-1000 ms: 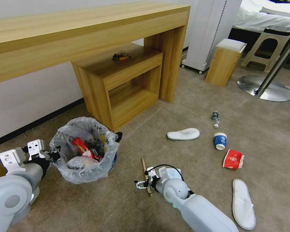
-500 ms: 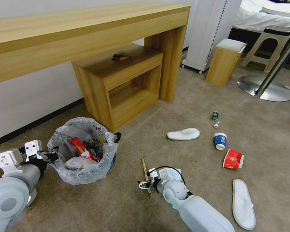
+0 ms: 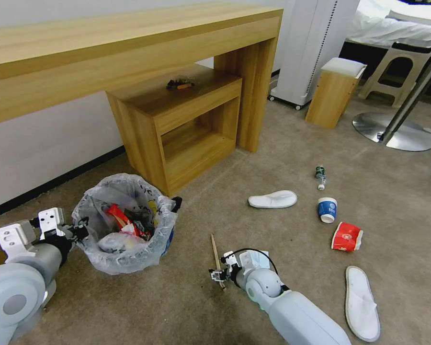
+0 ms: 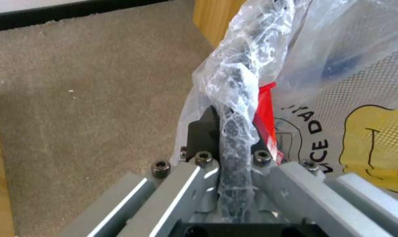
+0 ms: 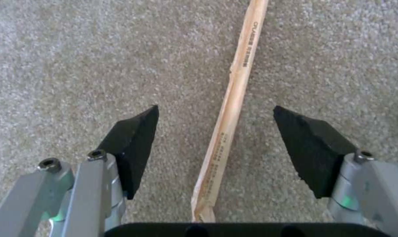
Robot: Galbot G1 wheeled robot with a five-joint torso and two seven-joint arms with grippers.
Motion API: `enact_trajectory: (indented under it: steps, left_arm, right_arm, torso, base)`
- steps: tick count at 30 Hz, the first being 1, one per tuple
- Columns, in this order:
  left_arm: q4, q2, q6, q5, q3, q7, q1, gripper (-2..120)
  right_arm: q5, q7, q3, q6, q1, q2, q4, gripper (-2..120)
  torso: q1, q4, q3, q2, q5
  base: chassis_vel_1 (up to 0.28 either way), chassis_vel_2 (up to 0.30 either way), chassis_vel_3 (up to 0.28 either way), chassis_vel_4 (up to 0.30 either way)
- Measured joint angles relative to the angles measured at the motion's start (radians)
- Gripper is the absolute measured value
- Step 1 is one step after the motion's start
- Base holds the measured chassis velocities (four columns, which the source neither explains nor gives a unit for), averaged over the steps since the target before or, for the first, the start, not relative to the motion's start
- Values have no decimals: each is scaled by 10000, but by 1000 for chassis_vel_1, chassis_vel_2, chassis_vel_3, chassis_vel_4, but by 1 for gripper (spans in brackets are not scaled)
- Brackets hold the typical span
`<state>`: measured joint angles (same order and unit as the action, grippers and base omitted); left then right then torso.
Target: Pick up the trash bin and place the garbage on the floor into it.
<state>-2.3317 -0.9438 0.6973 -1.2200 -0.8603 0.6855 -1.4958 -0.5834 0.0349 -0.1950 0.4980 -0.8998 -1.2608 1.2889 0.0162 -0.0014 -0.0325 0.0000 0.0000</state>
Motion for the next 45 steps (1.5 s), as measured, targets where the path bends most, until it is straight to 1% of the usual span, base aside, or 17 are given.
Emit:
enact_trajectory:
  steps: [5, 8, 15, 22, 24, 25, 28, 30, 33, 38, 41, 43, 45]
  left_arm:
    - [18, -6, 0, 5, 16, -3, 11, 0]
    - [27, -5, -5, 7, 21, -12, 20, 0]
    - [37, 24, -9, 7, 23, -27, 52, 0]
    - [62, 17, -13, 7, 45, -43, 67, 0]
    - [87, 22, -20, 7, 46, -49, 83, 0]
    - [87, 22, -20, 7, 46, -49, 83, 0]
    - [109, 20, -26, 7, 59, -59, 95, 0]
    - [112, 19, -26, 7, 59, -61, 97, 0]
    - [125, 17, -32, 8, 59, -75, 102, 0]
    - [139, 28, -35, 9, 58, -84, 109, 0]
    - [157, 32, -40, 31, 80, -85, 124, 0]
    - [157, 32, -41, 35, 90, -85, 130, 0]
    - [155, 44, -41, 38, 129, -85, 163, 0]
  right_arm:
    - [44, -9, -15, -41, -5, -5, -60, 70]
    - [80, -10, -22, -53, -17, -37, -151, 75]
    - [162, -61, -18, -114, -24, -105, -395, 75]
    - [347, -290, -19, -426, 6, -193, -776, 73]
    - [400, -364, -24, -553, 20, -228, -876, 69]
    - [400, -364, -24, -553, 20, -228, -876, 69]
    - [428, -391, -35, -610, 50, -284, -947, 61]
    - [430, -392, -40, -612, 58, -291, -956, 59]
    - [495, -410, -60, -638, 110, -342, -1064, 52]
    - [543, -442, -62, -697, 134, -374, -1127, 50]
    - [545, -475, -61, -710, 127, -365, -1088, 39]
    - [545, -477, -60, -709, 125, -364, -1081, 37]
    - [548, -479, -39, -708, 108, -344, -1065, 30]
  torso:
    - [0, 0, 0, 0, 0]
    - [0, 0, -1, -1, 0]
    - [0, 0, 0, 0, 0]
    - [0, 0, 0, 0, 0]
    - [0, 0, 0, 0, 0]
    - [0, 0, 0, 0, 0]
    - [0, -1, 0, 0, -1]
    - [0, 0, 0, 0, 0]
    - [0, -1, 0, 0, -2]
    - [0, 0, 0, 0, -2]
    - [0, 2, 0, 0, 1]
    - [0, 3, 0, 0, 1]
    - [0, 3, 0, 0, 1]
  base:
    - [0, 0, 0, 0]
    - [0, 0, 0, 0]
    - [0, 0, 0, 0]
    - [0, 0, 0, 0]
    - [0, 0, 0, 0]
    - [0, 0, 0, 0]
    - [0, 0, 0, 0]
    - [0, 0, 0, 0]
    - [0, 0, 0, 0]
    - [0, 0, 0, 0]
    - [0, 0, 0, 0]
    - [0, 0, 0, 0]
    - [0, 0, 0, 0]
